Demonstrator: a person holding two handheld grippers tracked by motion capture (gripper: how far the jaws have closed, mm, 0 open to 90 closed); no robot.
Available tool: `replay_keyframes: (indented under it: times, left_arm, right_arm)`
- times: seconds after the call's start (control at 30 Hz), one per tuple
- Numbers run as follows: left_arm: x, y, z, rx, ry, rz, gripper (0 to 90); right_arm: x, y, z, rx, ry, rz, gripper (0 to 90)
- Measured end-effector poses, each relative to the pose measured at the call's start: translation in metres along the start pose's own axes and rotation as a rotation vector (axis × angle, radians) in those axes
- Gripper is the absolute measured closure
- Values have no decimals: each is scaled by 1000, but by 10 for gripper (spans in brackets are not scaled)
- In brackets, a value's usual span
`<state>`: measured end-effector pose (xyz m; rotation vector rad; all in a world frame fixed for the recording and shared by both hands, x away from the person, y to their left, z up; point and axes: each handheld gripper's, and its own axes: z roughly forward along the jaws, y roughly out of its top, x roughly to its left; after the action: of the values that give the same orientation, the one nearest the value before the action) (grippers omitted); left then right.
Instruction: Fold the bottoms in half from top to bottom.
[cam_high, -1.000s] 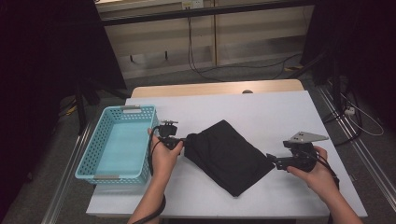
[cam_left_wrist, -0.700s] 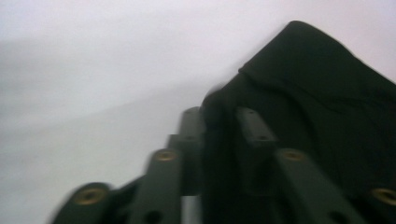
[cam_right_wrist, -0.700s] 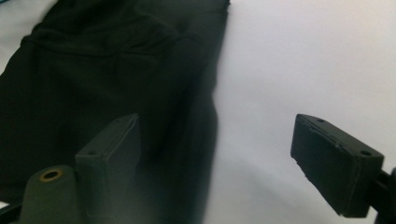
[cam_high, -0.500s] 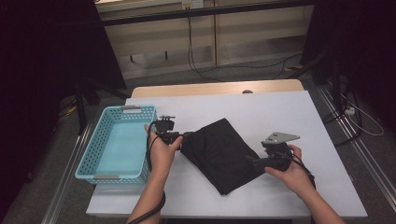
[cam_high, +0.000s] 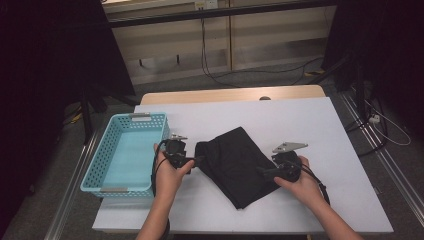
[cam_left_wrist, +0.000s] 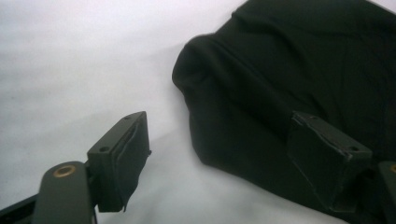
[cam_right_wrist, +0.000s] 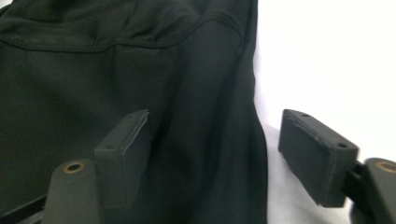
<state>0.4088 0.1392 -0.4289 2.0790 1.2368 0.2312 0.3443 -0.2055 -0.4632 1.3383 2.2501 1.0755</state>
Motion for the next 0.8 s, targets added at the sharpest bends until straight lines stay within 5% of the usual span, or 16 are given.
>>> replay_keyframes:
  times: [0.8]
  left_arm:
    - [-5, 2, -5, -19, -29, 7, 185]
  right_arm:
    - [13, -5, -6, -15, -17, 87, 508]
